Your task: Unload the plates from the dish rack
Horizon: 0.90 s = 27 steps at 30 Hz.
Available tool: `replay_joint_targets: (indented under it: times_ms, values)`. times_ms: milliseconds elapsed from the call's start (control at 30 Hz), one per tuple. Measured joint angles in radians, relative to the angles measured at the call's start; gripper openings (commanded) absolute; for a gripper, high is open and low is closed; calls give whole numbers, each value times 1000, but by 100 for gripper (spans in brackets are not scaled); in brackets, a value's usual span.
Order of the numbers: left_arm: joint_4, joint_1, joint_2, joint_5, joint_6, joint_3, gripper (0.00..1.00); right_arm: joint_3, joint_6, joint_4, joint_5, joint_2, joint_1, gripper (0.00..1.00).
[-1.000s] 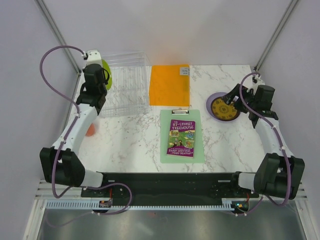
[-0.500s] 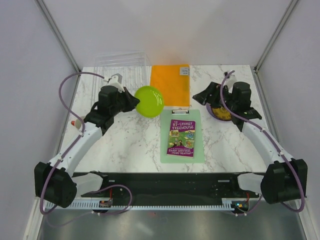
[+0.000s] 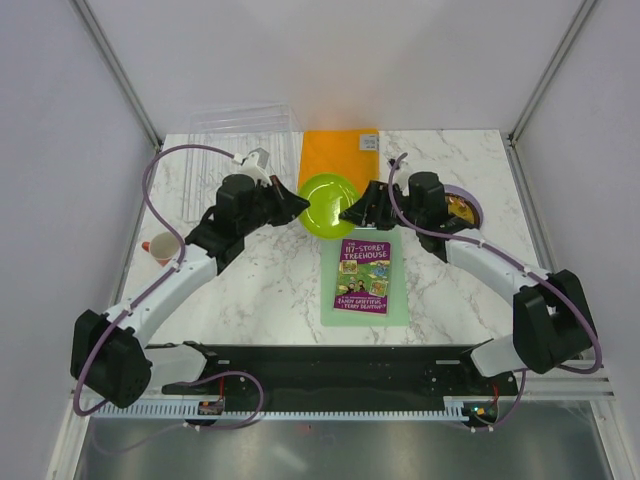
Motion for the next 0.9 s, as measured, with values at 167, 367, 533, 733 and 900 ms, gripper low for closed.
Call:
replay_joint_targets:
  times_ms: [167, 367, 533, 733, 900]
  values:
    - [21, 3, 10, -24, -8, -29, 17, 11, 39, 48, -41, 16, 9, 0]
    - [49, -4, -23, -62, -28, -93, 76, 40, -12, 5, 14, -15, 5, 0]
    - [12, -16, -103, -129, -23, -135, 90, 42, -81, -87, 137, -77, -87, 0]
    - [-31, -16, -229, -236, 3, -190, 91, 43, -145, -206, 255, -135, -366, 0]
    - [-52, -16, -332, -297, 31, -256, 100, 43, -169, -288, 294, -91, -531, 0]
